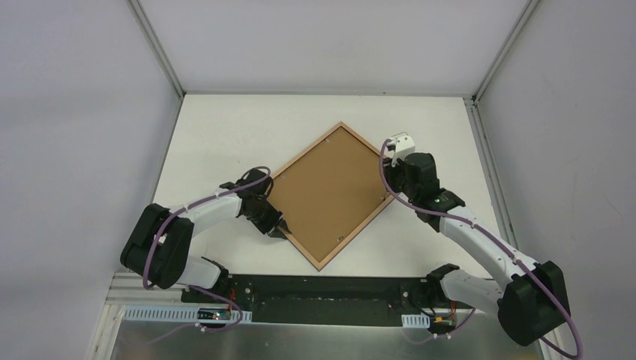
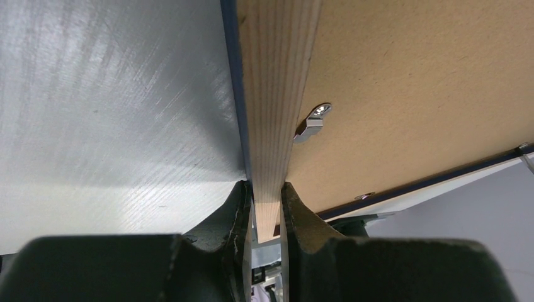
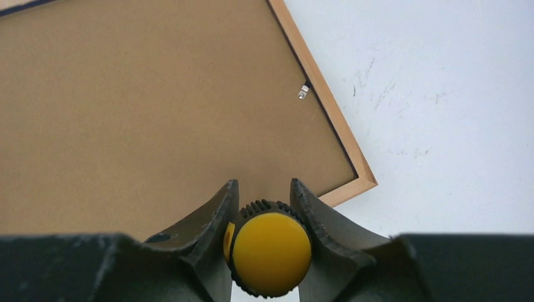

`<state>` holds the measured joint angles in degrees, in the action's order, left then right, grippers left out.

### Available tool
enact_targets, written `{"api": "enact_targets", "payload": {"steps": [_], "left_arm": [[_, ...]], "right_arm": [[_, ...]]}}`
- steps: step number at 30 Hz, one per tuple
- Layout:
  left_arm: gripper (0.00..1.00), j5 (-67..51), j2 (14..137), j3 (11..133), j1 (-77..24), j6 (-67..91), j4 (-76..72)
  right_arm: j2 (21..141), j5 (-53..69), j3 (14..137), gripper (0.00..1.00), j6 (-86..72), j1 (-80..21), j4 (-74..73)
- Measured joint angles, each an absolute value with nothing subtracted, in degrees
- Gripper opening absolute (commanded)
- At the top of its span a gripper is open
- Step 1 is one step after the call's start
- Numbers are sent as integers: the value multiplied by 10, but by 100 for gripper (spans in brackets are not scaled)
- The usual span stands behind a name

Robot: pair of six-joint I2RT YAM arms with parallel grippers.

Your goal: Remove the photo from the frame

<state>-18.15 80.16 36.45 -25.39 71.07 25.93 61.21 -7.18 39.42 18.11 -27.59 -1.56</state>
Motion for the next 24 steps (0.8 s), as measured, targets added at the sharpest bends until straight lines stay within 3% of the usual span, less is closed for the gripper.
{"api": "enact_targets", "payload": {"steps": [17, 24], "left_arm": [[0, -182, 794, 356, -254, 711, 252], [0, -175, 795, 362, -254, 699, 262]], "right_arm": [[635, -179, 352, 0, 160, -272, 113], [656, -210, 413, 0, 102, -267, 14]]}}
